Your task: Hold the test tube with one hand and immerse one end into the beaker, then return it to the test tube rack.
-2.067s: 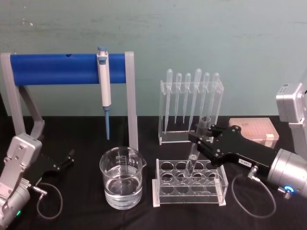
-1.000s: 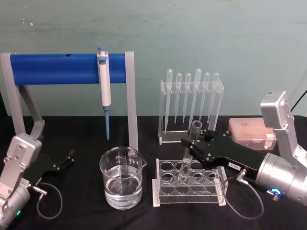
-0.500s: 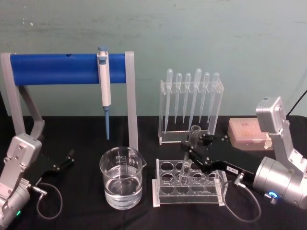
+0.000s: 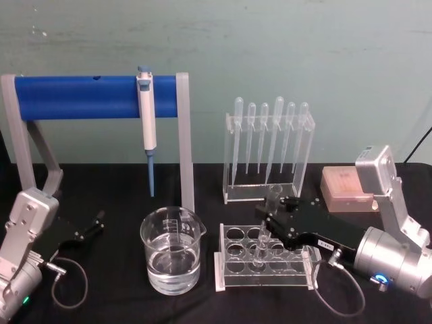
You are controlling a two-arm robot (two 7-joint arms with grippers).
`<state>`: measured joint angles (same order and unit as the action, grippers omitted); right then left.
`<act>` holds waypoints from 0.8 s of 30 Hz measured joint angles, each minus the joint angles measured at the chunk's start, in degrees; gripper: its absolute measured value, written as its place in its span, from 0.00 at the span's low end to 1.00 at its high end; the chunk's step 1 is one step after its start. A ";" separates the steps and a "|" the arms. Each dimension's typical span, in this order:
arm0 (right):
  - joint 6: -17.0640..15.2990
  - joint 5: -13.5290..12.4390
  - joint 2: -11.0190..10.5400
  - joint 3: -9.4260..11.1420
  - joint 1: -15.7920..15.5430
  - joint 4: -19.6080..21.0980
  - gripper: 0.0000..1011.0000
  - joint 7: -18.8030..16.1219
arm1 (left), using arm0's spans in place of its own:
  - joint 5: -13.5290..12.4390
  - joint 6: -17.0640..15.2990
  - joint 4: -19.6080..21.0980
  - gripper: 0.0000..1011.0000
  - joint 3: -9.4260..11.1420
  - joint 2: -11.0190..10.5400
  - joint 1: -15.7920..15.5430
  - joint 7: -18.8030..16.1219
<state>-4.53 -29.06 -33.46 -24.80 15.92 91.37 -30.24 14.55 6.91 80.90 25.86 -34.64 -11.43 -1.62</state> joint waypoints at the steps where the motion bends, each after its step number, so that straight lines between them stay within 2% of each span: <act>1: 0.06 0.03 0.07 -0.02 0.02 -0.18 0.23 -0.05 | 0.00 0.00 0.00 0.99 0.00 0.00 0.00 0.00; 24: 1.65 0.57 1.92 -0.79 1.22 -4.16 0.23 -1.77 | 0.00 0.00 0.00 0.99 0.00 0.00 0.00 0.00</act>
<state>-2.88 -28.49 -31.54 -25.58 17.15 87.21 -32.01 14.55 6.91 80.90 25.86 -34.64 -11.43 -1.62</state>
